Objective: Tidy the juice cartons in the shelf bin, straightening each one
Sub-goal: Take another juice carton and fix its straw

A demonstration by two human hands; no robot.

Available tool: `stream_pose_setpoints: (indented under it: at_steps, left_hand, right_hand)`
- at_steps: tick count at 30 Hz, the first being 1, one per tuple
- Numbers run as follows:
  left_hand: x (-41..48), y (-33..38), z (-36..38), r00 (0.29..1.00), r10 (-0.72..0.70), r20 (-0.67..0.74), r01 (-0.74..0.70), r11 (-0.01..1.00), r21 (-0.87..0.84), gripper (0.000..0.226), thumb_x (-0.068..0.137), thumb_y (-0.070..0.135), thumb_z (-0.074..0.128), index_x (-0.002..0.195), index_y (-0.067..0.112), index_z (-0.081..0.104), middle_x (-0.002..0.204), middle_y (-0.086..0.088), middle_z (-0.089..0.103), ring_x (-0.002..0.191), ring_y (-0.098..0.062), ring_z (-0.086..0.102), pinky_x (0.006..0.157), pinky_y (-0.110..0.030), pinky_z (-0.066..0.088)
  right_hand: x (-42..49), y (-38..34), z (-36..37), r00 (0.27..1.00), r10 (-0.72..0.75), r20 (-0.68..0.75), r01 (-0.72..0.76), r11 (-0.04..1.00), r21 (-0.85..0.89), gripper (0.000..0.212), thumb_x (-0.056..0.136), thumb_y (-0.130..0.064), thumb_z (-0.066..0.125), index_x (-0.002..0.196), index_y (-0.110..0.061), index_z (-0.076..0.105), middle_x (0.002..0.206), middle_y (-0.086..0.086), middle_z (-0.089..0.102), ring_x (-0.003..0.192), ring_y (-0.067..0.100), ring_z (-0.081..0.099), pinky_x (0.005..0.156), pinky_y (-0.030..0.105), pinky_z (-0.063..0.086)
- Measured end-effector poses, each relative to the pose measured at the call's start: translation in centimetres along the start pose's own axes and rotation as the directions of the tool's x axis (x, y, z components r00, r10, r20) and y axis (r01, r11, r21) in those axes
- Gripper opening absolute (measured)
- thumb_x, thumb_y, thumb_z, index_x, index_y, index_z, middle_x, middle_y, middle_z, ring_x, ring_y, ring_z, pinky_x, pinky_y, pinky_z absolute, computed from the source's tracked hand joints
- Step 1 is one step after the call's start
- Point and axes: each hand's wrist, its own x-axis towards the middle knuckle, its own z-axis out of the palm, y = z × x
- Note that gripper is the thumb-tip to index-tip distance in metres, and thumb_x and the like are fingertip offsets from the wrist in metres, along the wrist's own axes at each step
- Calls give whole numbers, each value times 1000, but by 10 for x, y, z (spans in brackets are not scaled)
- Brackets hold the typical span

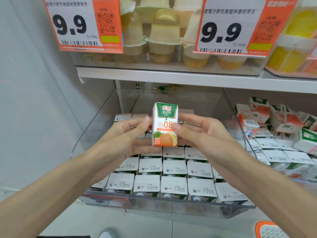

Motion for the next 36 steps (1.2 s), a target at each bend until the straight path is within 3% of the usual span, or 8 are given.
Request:
stream_pose_setpoints:
  at_steps: [2, 5, 10, 15, 19, 22, 27, 36]
  left_hand:
    - [1, 0, 0, 1000, -27, -1, 27, 1000, -7, 37, 103, 31, 56, 128, 7, 70, 125, -5, 78, 114, -26, 76, 86, -29, 64]
    - [0, -1, 5, 995, -100, -14, 100, 995, 8, 42, 92, 41, 61, 121, 14, 73, 116, -4, 81, 101, -21, 79, 70, -25, 63]
    - [3, -2, 10, 990, -140, -32, 140, 990, 14, 53, 84, 52, 62, 122, 17, 73, 112, -6, 81, 86, -21, 77, 59, -25, 58]
    - [3, -1, 9, 986, -160, 36, 162, 986, -50, 49, 102, 46, 49, 129, 12, 70, 120, -11, 79, 108, -29, 78, 86, -36, 66]
    - [3, 1, 11, 976, -188, 110, 194, 980, -42, 54, 105, 51, 41, 133, 16, 70, 125, -12, 77, 116, -30, 75, 98, -43, 61]
    - [4, 1, 9, 982, -143, 121, 150, 987, -50, 52, 106, 47, 42, 135, 13, 68, 127, -14, 76, 118, -32, 74, 100, -41, 60]
    - [2, 1, 6, 993, -68, 100, 69, 998, 1, 45, 104, 41, 49, 132, 12, 70, 123, -12, 78, 116, -30, 75, 96, -35, 61]
    - [3, -3, 2, 998, 28, -58, -23, 997, 78, 59, 75, 27, 94, 128, 20, 68, 128, 2, 76, 102, -17, 77, 80, -27, 62]
  right_hand:
    - [3, 0, 0, 998, 52, -23, -49, 992, 116, 40, 98, -36, 73, 137, -31, 65, 109, 0, 82, 106, 18, 77, 100, 36, 53]
    - [6, -3, 4, 984, 169, -59, -150, 960, 235, 34, 96, -36, 74, 128, -27, 71, 101, 14, 81, 78, 20, 75, 75, 31, 60]
    - [5, -4, 5, 971, 236, -32, -222, 945, 240, 30, 98, -37, 72, 118, -16, 76, 104, 23, 79, 70, 22, 74, 71, 30, 60]
    - [2, 0, 0, 996, 69, 52, -77, 982, 171, 41, 101, -30, 69, 140, -36, 60, 114, 5, 81, 108, 24, 77, 101, 37, 58]
    - [0, 3, 1, 1000, -7, 17, 4, 983, 184, 35, 98, -12, 72, 132, -17, 64, 114, 5, 81, 106, 27, 78, 104, 41, 58]
    - [-1, 3, 0, 999, -32, -43, 37, 991, 132, 28, 94, -10, 76, 122, -13, 72, 114, 1, 81, 102, 21, 79, 96, 38, 63]
    - [-1, 1, -2, 996, -62, -58, 61, 998, -21, 27, 94, -21, 78, 120, -30, 78, 114, -5, 79, 102, 10, 77, 90, 24, 59]
    - [-1, -2, 2, 994, -25, 102, 19, 998, 55, 42, 90, -8, 78, 126, -29, 74, 120, -9, 79, 121, 8, 70, 120, 43, 39]
